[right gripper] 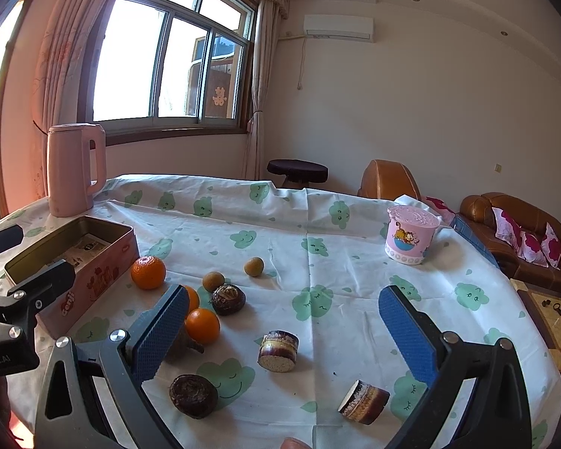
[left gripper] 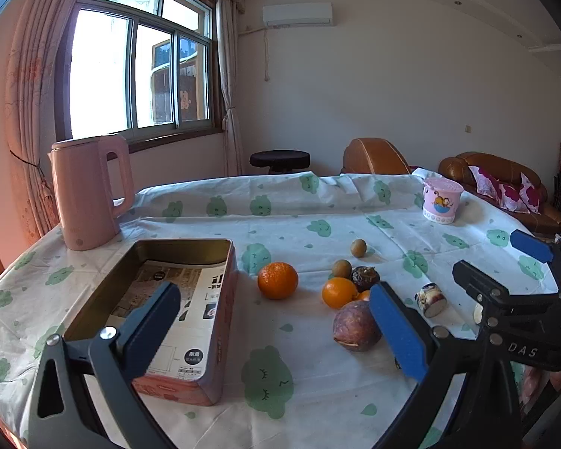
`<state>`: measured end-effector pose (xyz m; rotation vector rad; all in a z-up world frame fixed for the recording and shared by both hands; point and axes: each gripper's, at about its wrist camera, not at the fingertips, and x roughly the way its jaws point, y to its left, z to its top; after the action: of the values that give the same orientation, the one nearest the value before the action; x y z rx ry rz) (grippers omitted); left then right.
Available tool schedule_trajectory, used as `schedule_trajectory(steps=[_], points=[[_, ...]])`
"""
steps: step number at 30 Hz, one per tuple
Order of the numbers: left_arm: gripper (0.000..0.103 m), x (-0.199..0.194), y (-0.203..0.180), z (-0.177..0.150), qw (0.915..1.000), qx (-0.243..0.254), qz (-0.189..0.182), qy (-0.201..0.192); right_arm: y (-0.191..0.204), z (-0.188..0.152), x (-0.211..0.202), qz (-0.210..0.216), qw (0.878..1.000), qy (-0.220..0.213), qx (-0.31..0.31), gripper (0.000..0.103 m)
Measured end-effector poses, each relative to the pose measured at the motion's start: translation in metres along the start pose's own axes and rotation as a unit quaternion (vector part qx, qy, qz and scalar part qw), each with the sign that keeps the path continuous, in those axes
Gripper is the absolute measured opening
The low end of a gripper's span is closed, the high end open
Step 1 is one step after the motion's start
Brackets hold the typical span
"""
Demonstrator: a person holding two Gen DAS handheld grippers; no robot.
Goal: Organize fruits
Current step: 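Grasp the dark mangosteen with the left tool while the right tool grasps a brown striped can, then carry the mangosteen with the left tool while the right tool carries the can to the pink tin box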
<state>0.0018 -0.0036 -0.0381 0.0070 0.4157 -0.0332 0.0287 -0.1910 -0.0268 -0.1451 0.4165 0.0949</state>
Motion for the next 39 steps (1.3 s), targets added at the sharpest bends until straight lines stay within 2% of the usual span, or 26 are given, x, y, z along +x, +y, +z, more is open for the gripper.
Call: schedule_trajectory(steps=[3, 8, 12, 14, 17, 21, 27, 30, 32, 39], points=[[0.103, 0.003, -0.011, -0.004, 0.9996, 0.001, -0.026, 0.013, -0.017, -0.013, -0.004, -0.008, 1.000, 0.003, 0.008, 0.102], [0.101, 0.014, -0.037, -0.011, 0.9959, 0.007, -0.071, 0.056, -0.050, -0.034, 0.001, -0.016, 0.999, 0.035, 0.034, 0.102], [0.085, 0.022, -0.058, -0.016, 0.9899, 0.016, -0.105, 0.093, -0.065, -0.045, 0.007, -0.012, 0.997, 0.054, 0.048, 0.097], [0.082, 0.026, -0.067, -0.019, 0.9876, 0.024, -0.115, 0.104, -0.067, -0.048, 0.009, -0.009, 0.997, 0.062, 0.046, 0.089], [0.078, 0.029, -0.078, -0.023, 0.9849, 0.036, -0.127, 0.113, -0.069, -0.053, 0.012, 0.001, 0.996, 0.071, 0.047, 0.082], [0.055, 0.039, -0.083, -0.028, 0.9777, 0.040, -0.145, 0.146, -0.068, -0.057, 0.017, 0.016, 0.995, 0.085, 0.047, 0.072], [0.052, 0.050, -0.089, -0.033, 0.9742, 0.043, -0.150, 0.163, -0.070, -0.063, 0.023, 0.046, 0.992, 0.100, 0.056, 0.058], [0.038, 0.056, -0.091, -0.036, 0.9702, 0.045, -0.158, 0.178, -0.069, -0.065, 0.025, 0.045, 0.992, 0.101, 0.054, 0.054], [0.038, 0.056, -0.091, -0.037, 0.9707, 0.048, -0.157, 0.175, -0.070, -0.067, 0.026, 0.053, 0.991, 0.104, 0.059, 0.045], [0.038, 0.053, -0.092, -0.038, 0.9732, 0.059, -0.150, 0.163, -0.071, -0.068, 0.025, 0.058, 0.992, 0.094, 0.063, 0.045]])
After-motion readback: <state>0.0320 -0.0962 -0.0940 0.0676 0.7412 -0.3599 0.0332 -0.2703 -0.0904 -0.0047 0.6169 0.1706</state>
